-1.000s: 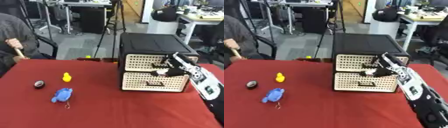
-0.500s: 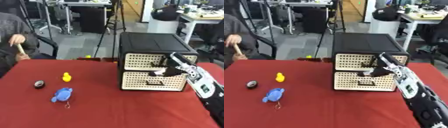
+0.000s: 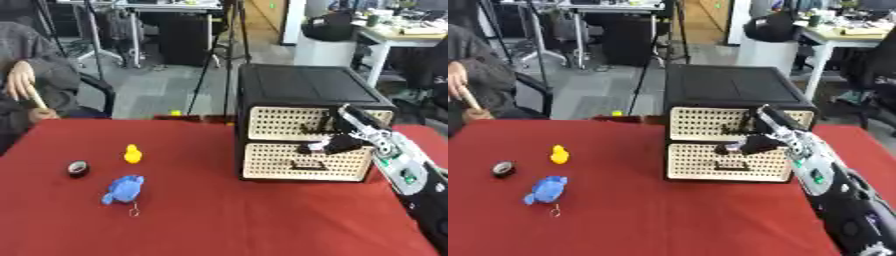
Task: Pick up objects from table and place into drawer.
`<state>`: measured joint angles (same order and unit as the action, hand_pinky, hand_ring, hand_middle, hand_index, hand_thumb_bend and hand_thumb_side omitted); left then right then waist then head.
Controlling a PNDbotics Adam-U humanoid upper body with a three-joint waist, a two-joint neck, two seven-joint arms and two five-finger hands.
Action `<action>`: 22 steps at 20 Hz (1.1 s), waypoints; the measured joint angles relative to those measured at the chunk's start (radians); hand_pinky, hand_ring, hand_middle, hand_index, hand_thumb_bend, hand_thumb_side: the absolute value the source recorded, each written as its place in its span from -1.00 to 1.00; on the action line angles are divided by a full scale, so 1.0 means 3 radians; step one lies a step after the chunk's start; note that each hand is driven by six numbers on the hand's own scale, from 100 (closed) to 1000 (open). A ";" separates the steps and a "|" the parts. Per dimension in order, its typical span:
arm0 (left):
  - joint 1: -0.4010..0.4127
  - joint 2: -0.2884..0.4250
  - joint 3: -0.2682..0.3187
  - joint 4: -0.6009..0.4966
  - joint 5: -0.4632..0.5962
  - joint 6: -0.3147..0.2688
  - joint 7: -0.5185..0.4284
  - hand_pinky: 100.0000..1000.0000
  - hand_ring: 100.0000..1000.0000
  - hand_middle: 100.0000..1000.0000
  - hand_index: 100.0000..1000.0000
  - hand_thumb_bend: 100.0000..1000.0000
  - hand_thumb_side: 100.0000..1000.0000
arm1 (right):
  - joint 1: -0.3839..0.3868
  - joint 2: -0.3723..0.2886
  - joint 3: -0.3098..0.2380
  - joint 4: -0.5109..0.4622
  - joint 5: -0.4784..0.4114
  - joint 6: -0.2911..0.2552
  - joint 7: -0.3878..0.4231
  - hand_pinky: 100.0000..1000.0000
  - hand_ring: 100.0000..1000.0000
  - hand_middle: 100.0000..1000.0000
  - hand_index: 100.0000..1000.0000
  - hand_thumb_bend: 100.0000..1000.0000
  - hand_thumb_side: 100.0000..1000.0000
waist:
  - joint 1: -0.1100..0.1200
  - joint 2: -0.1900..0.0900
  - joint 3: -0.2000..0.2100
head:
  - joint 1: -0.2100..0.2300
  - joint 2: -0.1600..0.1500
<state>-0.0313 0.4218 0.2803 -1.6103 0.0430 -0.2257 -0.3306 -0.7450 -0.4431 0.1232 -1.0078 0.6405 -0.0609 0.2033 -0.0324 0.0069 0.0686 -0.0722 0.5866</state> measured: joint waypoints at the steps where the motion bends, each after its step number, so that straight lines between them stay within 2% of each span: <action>1: 0.0000 0.0000 0.0000 0.0000 0.0000 0.0000 0.0000 -0.28 -0.27 -0.09 0.51 -1.00 0.64 | 0.0011 0.0000 0.0000 -0.0013 0.0007 -0.0004 0.0004 -0.96 -1.00 -1.00 -0.18 0.81 -0.02 | 0.0000 0.0000 0.0000 | 0.0000 0.0000; 9: 0.0000 0.0000 0.0000 0.0000 0.0000 0.0000 -0.0001 -0.28 -0.27 -0.09 0.51 -1.00 0.64 | 0.0142 -0.0017 0.0031 -0.0233 0.0133 -0.0027 0.0048 -1.00 -1.00 -1.00 -0.26 0.81 0.02 | 0.0000 0.0000 -0.0014 | 0.0000 0.0000; 22: 0.0000 0.0000 0.0000 0.0000 0.0000 0.0000 0.0000 -0.28 -0.27 -0.08 0.51 -1.00 0.64 | 0.0306 -0.0108 0.0094 -0.0547 0.0275 -0.0036 0.0168 -1.00 -1.00 -1.00 -0.25 0.71 0.12 | -0.0003 0.0001 -0.0024 | -0.0001 0.0001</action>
<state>-0.0313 0.4218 0.2803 -1.6103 0.0430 -0.2258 -0.3307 -0.6531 -0.4754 0.1516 -1.1717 0.7229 -0.0716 0.2537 -0.0332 0.0071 0.0613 -0.0725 0.5870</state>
